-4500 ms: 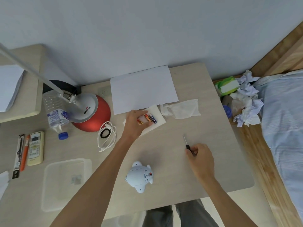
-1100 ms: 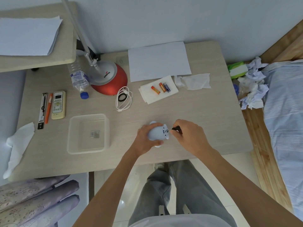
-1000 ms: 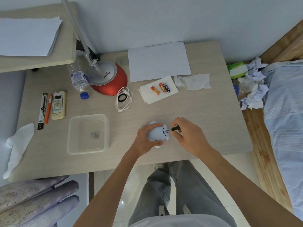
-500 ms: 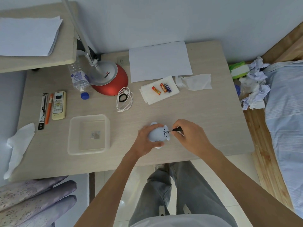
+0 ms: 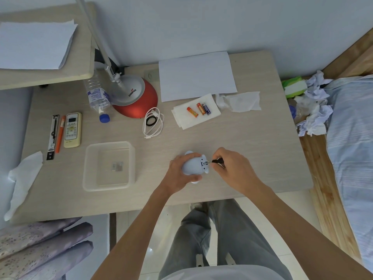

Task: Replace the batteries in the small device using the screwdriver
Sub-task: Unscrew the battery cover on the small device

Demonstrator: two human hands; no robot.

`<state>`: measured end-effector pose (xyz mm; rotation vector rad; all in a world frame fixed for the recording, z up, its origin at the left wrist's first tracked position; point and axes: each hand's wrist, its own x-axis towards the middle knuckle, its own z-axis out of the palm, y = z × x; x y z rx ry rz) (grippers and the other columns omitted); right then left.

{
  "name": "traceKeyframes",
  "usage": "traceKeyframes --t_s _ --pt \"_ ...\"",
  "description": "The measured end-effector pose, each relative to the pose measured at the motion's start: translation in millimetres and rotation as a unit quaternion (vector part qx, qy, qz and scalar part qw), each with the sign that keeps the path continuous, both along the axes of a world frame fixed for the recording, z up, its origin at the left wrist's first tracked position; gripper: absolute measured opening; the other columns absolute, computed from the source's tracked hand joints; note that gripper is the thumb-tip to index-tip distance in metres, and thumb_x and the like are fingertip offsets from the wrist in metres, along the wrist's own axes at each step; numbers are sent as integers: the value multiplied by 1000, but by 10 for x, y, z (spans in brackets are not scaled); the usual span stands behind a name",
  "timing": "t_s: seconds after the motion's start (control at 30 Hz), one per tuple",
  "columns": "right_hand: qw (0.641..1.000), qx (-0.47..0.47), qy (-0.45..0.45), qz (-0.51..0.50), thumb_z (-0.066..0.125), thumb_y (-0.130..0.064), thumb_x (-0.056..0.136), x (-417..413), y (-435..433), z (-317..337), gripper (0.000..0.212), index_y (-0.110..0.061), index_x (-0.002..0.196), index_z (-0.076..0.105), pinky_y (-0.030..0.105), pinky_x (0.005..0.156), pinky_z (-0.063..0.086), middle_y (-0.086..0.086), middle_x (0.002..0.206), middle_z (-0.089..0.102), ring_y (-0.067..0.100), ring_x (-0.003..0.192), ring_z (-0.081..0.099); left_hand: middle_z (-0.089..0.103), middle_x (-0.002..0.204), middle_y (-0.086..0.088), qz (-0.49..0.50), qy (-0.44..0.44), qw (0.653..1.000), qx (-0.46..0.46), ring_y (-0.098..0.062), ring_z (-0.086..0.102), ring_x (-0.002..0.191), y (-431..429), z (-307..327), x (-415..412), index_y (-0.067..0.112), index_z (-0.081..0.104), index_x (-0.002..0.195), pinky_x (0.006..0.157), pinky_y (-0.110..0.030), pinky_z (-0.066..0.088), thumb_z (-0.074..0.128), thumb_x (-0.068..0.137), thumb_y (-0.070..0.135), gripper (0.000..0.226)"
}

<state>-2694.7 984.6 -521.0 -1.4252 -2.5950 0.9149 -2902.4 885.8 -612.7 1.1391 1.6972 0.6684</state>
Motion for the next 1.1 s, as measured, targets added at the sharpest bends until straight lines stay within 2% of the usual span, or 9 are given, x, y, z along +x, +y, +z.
traceKeyframes --t_s 0.1,0.2,0.33,0.43,0.63,0.73,0.8,0.93,1.1 --pt "1000 13 -13 0 66 -42 103 -37 15 9 23 -19 100 65 36 65 54 -7 82 69 18 72 65 54 142 6 -6 2 1000 6 -28 52 127 -9 -12 3 49 55 146 99 -54 58 89 70 57 84" --pt "1000 13 -20 -2 66 -43 102 -57 17 37 23 -20 103 64 37 66 55 -7 86 71 18 76 67 54 143 8 2 7 1000 8 -27 52 126 -12 10 13 49 55 145 101 -55 56 88 70 57 82" --pt "999 -16 -26 15 67 -30 101 -34 -13 67 22 -22 118 56 35 68 53 -8 96 70 18 82 67 53 141 11 4 10 1000 14 -23 51 125 -26 35 13 50 57 141 105 -56 52 89 71 53 77" --pt "999 -8 -37 27 63 -25 102 -29 -17 79 13 -20 113 60 43 75 58 -3 99 73 23 89 70 53 141 9 6 9 1000 9 -25 50 125 -22 43 12 51 57 141 105 -56 52 88 70 53 78" --pt "993 46 -85 68 59 -41 106 -148 29 137 27 -15 100 59 34 61 45 1 84 67 25 75 63 55 138 12 11 1 1000 10 -25 52 126 -5 96 21 54 58 138 107 -56 51 89 68 52 76" --pt "994 28 -80 69 66 -37 102 -165 35 179 26 -17 114 56 38 67 57 0 95 71 24 80 69 52 131 17 9 2 1000 -2 -26 51 125 3 122 25 53 59 137 109 -58 48 93 72 40 74" --pt "993 22 -82 78 66 -32 101 -153 32 190 25 -18 119 54 39 69 58 1 101 73 24 82 70 53 131 11 11 1 1000 -14 -28 50 125 14 145 35 54 59 137 109 -59 49 93 71 44 75" --pt "993 27 -89 77 61 -32 106 -133 33 182 17 -16 111 58 41 71 58 2 93 72 24 78 68 55 135 5 6 4 1000 -21 -28 52 125 31 120 40 55 57 139 105 -57 53 88 65 57 80" --pt "989 43 -111 82 62 -42 105 -143 64 164 27 -15 100 61 40 68 58 1 82 67 22 72 65 56 135 5 0 13 1000 -13 -24 52 123 32 125 50 48 60 141 108 -56 50 93 72 43 77"
